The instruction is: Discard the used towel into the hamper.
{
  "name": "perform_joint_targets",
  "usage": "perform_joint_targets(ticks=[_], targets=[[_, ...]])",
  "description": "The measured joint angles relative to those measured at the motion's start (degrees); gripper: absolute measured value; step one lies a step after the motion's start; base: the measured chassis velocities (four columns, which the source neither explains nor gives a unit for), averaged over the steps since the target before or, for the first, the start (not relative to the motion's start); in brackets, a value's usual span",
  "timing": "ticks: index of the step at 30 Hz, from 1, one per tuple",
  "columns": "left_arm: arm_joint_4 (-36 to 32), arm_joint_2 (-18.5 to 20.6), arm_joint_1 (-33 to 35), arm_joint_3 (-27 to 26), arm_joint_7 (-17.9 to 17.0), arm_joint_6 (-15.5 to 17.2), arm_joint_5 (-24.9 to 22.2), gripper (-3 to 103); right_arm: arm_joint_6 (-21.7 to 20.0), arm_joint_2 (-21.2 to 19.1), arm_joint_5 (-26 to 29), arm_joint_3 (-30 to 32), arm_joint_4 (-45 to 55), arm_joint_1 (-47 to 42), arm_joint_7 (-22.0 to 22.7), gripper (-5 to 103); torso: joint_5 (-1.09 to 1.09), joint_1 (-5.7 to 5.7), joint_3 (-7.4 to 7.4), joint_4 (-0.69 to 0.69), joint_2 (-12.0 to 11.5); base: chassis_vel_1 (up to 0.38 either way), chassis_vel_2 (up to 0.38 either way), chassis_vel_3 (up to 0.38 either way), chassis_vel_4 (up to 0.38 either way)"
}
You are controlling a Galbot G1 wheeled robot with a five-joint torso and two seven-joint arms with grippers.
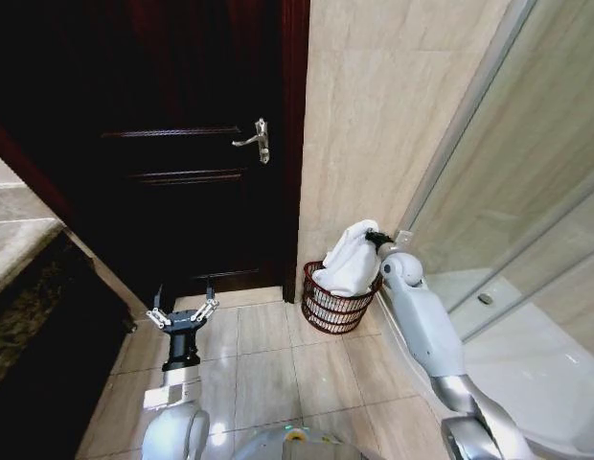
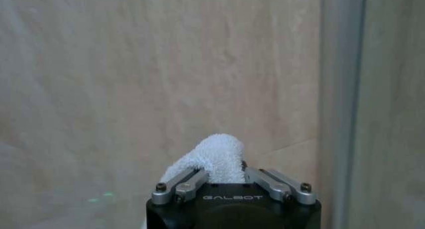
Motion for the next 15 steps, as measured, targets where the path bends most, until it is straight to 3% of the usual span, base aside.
perform_joint_targets(ticks=[1, 4, 6, 12, 15], targets=[[0.0, 0.0, 0.0, 0.0, 0.0, 0.0, 0.0, 100, 0.0, 0.0, 0.0, 0.0, 0.0, 0.0, 0.0, 8, 0.0, 0.0, 0.0, 0.0, 0.0, 0.0, 0.0, 0.0, 0.0], [-0.04, -0.01, -0.04, 0.02, 0.01, -0.45, 0.0, 100, 6.45, 0.77, -6.86, -0.41, -4.1, 1.53, -0.45, 8, 0.0, -0.38, -0.55, 0.0, -0.93, 0.0, 0.0, 0.0, 0.0], [-0.11, 0.0, -0.05, -0.01, 0.02, -0.48, 0.0, 100, 7.86, 1.02, -7.48, -0.54, -4.72, 2.02, -0.58, 8, 0.0, -0.47, -0.7, 0.0, -1.17, 0.0, 0.0, 0.0, 0.0], [-0.24, 0.0, -0.09, -0.13, 0.02, -0.51, 0.03, 100, 19.61, 3.65, -9.38, -1.62, -8.06, 8.06, -4.07, 8, -0.03, -1.17, -1.66, 0.02, -2.83, 0.0, 0.0, 0.0, 0.0], [-0.13, 0.0, -0.01, -0.13, 0.02, -0.69, 0.1, 100, 19.34, 4.4, -9.09, -2.12, -8.1, 9.19, -5.61, 8, -0.07, -1.41, -2.01, 0.03, -3.4, 0.0, 0.0, 0.0, 0.0]])
